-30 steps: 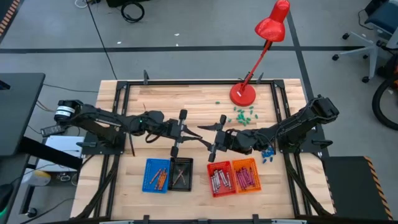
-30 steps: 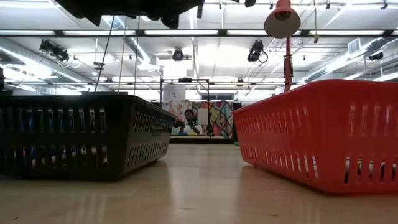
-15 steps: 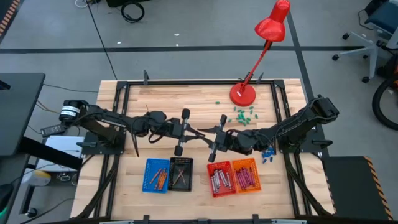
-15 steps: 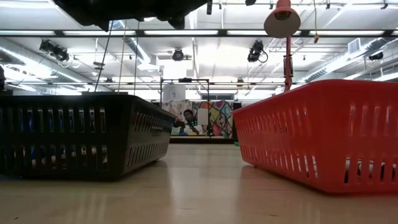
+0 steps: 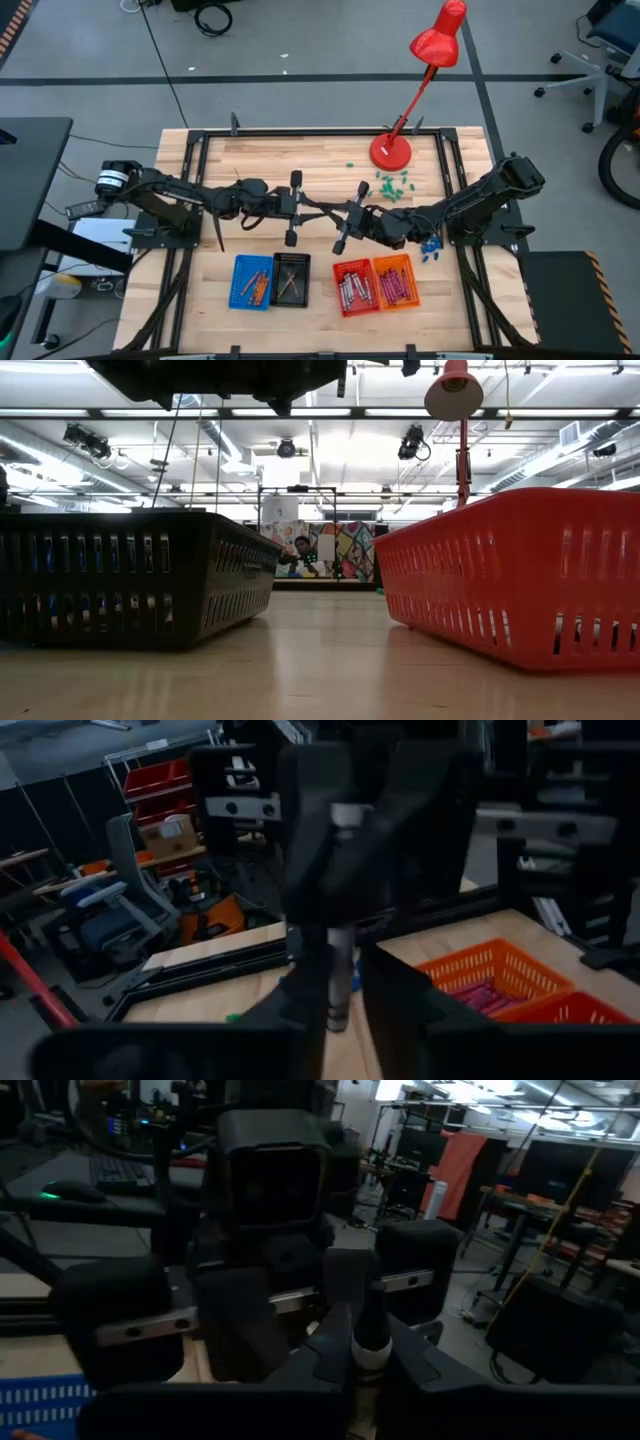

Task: Sort crayons
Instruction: Put the black crayon into the red basket

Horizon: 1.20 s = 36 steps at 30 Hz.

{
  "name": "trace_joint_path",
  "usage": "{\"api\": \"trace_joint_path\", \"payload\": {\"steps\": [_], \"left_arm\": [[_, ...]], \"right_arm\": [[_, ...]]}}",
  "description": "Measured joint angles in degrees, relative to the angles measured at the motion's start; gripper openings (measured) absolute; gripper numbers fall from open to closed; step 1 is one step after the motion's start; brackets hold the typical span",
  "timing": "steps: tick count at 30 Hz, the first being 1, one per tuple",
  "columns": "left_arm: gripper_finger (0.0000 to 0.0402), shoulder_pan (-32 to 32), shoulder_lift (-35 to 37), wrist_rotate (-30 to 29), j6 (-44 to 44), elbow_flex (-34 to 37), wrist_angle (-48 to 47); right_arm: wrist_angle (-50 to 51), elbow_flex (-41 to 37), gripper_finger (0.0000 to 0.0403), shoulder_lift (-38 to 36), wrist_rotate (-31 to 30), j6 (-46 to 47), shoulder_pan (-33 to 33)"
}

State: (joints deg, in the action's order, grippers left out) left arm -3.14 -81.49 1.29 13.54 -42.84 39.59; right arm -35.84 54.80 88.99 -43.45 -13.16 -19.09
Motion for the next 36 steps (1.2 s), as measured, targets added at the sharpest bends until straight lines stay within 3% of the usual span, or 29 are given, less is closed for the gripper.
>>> {"api": "trace_joint_path", "payload": {"steps": [7,11,16,20,32,36], "left_arm": [[0.0176,0.2,0.0,0.7,1.7,0.1,-2.0],[0.0210,2.0,1.3,0.5,3.5,0.1,-4.5],[0.0211,4.7,5.5,0.4,4.2,0.1,-10.5],[0.0202,6.9,9.6,0.3,6.1,0.1,-15.8],[0.0193,11.5,19.6,0.3,10.3,0.1,-21.9],[0.0193,13.5,22.5,-0.1,13.5,0.1,-28.0]], "right_arm": [[-0.3,0.0,0.0030,-0.1,-0.7,2.4,0.1],[-0.3,0.0,0.0023,-0.1,-1.0,3.1,-0.2],[1.7,0.0,0.0039,-0.1,-5.3,8.1,-1.8],[7.2,0.0,0.0045,-0.1,-6.1,18.1,-3.1],[31.2,0.0,0.0039,-0.2,13.4,62.5,-5.4],[39.6,0.1,0.0039,-0.2,11.9,71.2,-7.3]]}}
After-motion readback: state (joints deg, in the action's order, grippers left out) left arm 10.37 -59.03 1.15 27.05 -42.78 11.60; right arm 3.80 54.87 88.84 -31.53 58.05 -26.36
